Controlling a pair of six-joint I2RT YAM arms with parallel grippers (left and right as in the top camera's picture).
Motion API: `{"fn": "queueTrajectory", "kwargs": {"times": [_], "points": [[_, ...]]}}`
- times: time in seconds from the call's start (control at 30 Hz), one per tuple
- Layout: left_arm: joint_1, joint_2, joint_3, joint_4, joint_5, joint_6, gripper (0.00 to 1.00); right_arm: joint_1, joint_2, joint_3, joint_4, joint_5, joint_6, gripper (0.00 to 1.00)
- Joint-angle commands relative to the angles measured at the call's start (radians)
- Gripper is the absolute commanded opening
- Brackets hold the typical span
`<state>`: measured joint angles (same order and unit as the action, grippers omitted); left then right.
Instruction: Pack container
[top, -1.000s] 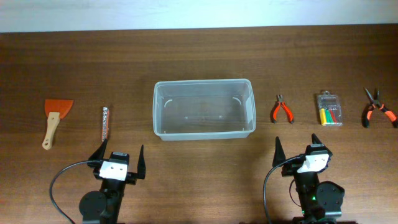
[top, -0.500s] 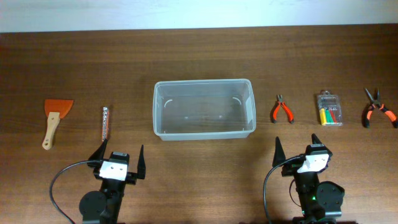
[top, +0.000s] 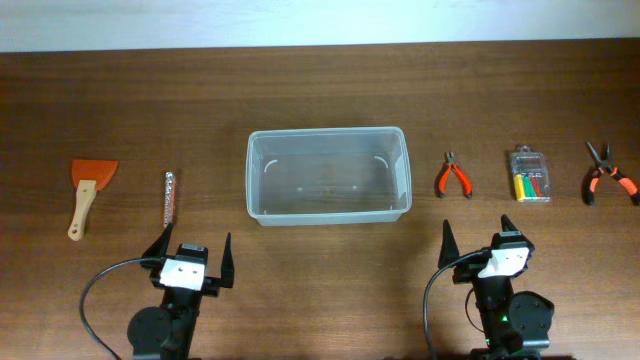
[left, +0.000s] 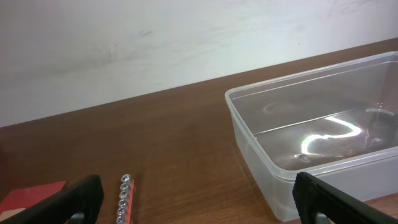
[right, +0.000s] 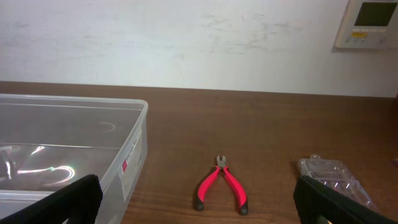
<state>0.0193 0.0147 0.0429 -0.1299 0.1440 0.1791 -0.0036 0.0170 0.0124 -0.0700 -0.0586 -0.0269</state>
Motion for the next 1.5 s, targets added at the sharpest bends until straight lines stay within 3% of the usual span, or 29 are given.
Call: {"fn": "queueTrajectory", "kwargs": {"times": [0.0,0.63,0.93,1.27,1.47], "points": [[0.005,-0.009,-0.007,0.002,-0.010,-0.009,0.99,0.011,0.003,-0.007,-0.001,-0.013,0.010,0.99],[0.005,-0.009,-0.007,0.003,-0.010,-0.009,0.99,0.010,0.002,-0.007,0.009,-0.040,0.010,0.99],[0.005,-0.009,-0.007,0.003,-0.010,-0.009,0.99,0.010,0.002,0.015,0.080,-0.039,0.164,0.98],[0.005,-0.009,-0.007,0.003,-0.010,-0.009,0.99,-0.063,0.031,0.253,-0.097,-0.008,0.070,0.99],[0.005,-0.009,-0.007,0.003,-0.010,-0.009,0.99,-0.181,0.219,0.483,-0.149,-0.008,-0.022,0.99]]}}
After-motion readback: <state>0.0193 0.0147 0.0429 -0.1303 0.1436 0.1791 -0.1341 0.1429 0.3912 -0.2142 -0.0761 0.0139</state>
